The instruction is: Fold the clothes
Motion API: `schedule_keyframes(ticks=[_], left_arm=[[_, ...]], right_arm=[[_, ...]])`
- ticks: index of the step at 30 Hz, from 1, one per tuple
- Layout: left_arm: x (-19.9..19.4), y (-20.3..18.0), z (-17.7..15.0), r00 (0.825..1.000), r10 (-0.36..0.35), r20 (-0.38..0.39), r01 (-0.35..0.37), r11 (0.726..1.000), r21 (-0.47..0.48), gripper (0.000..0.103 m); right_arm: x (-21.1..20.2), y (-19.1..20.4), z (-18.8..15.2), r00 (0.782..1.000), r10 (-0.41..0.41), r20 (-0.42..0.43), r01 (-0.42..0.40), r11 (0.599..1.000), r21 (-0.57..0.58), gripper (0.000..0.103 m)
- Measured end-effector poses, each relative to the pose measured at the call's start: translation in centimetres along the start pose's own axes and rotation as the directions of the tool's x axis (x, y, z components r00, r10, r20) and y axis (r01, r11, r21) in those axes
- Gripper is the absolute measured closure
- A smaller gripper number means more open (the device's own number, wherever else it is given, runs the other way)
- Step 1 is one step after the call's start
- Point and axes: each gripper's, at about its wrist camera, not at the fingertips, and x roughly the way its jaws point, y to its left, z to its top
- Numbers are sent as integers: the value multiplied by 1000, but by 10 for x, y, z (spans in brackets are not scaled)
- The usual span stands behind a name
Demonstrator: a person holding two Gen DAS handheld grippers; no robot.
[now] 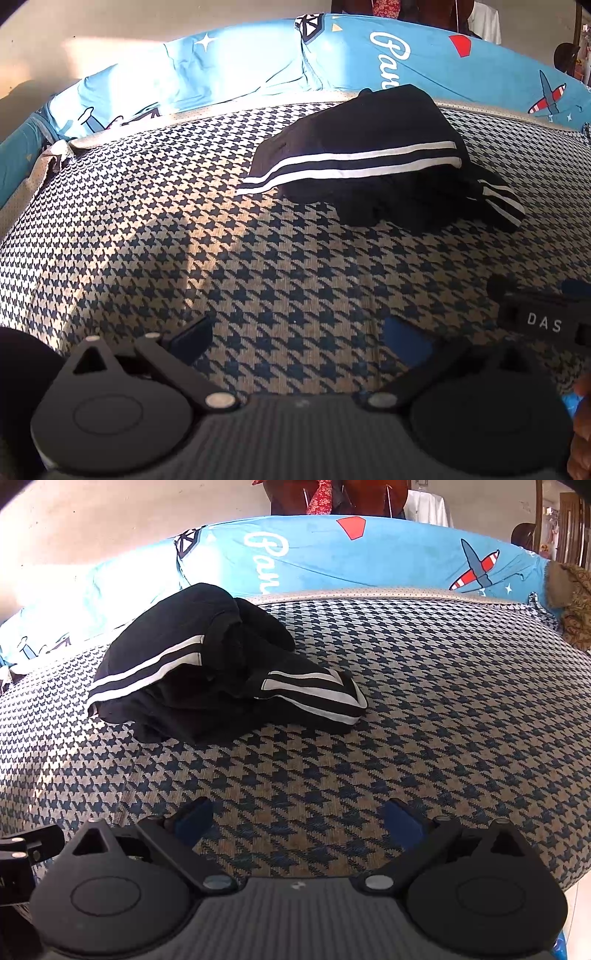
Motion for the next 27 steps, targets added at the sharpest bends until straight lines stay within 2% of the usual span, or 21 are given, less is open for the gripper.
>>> schedule_keyframes(ticks=[27], left_arm=[[-1,-2,-1,1000,7,0,-7,1000,6,0]], right_arm=[[0,-3,0,1000,-11,-2,11,1000,17,3]])
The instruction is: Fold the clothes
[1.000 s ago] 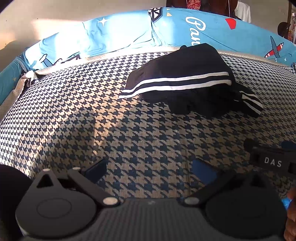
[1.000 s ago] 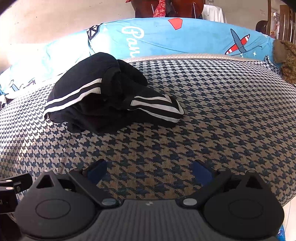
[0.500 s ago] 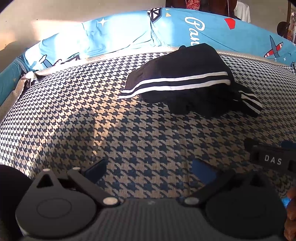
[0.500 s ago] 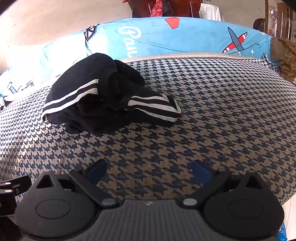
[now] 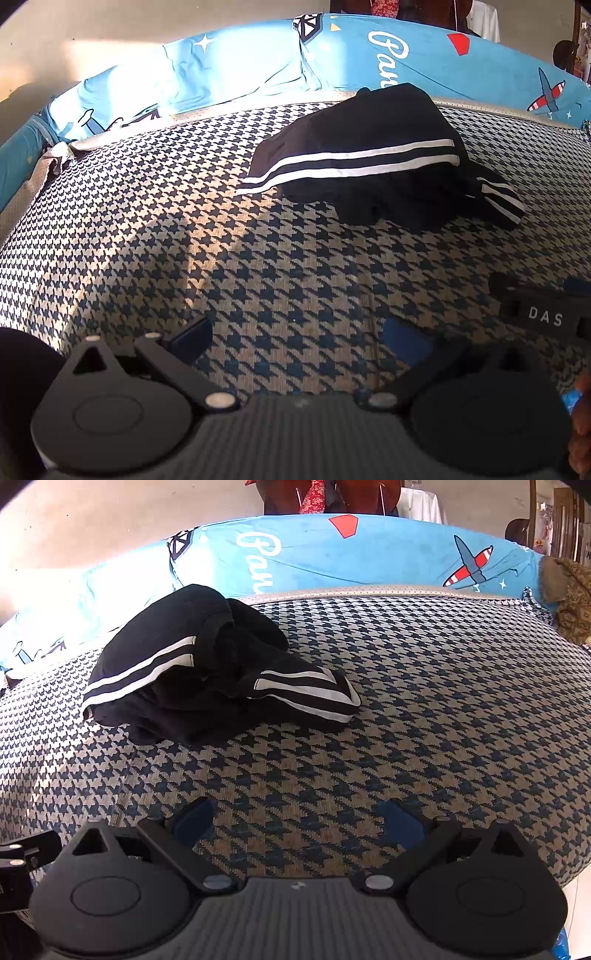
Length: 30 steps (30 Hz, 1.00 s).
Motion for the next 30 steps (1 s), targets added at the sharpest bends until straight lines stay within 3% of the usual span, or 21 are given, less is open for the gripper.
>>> schedule_keyframes(ticks=[30], left_arm=[[0,1,0,1000,1,1,-1,1000,0,0]], right_arm=[[2,1,-1,1000,-9,-11,9,1000,-10,3]])
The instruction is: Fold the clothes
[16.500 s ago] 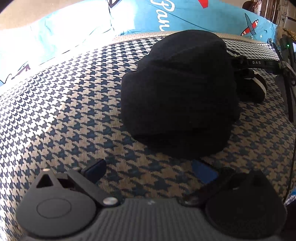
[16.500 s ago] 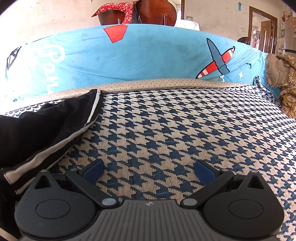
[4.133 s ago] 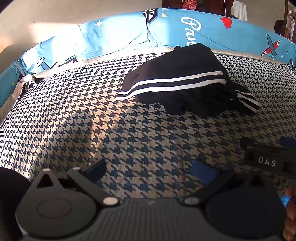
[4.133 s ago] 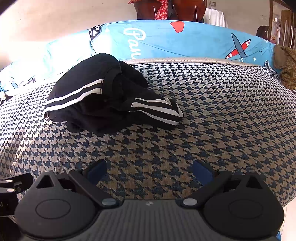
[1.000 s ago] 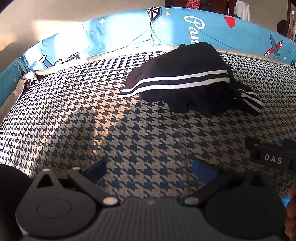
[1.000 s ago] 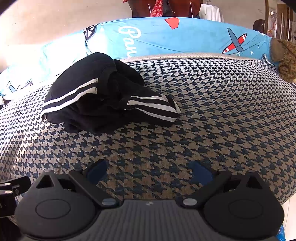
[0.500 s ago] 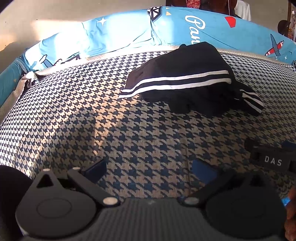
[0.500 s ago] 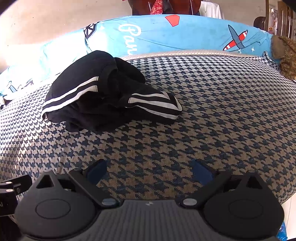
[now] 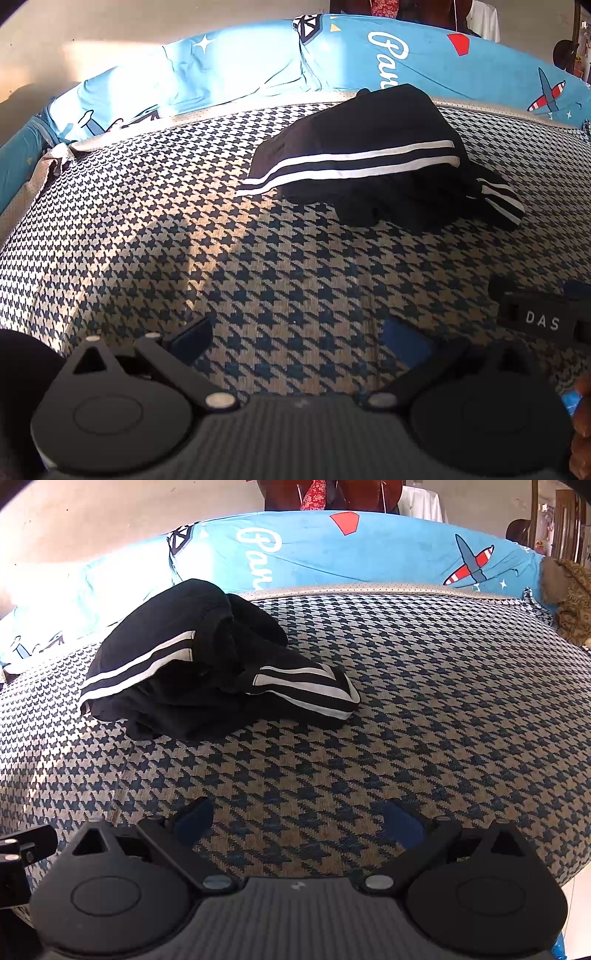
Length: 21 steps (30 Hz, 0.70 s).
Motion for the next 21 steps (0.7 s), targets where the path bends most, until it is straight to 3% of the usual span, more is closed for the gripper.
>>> schedule_keyframes(ticks=[21], left_arm=[[0,0,-1,1000,-5,-7,5,1000,-1,0]], right_arm=[[1,3,-1,1000,-14,-6,14,999,-32,3]])
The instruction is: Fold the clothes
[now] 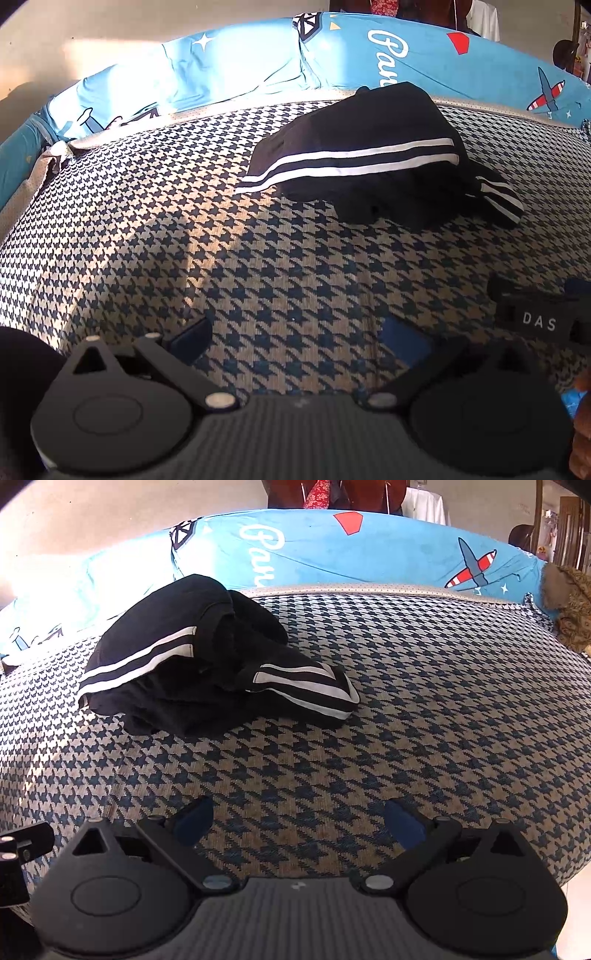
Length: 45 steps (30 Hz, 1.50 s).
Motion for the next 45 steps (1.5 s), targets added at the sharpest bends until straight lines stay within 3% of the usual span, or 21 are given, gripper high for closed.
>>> schedule_keyframes(ticks=[45], left_arm=[[-1,-9,-2,1000,1,14,-2,999,42,0]], right_arm=[[2,4,-1,1000,17,-8,-17,1000,-7,3]])
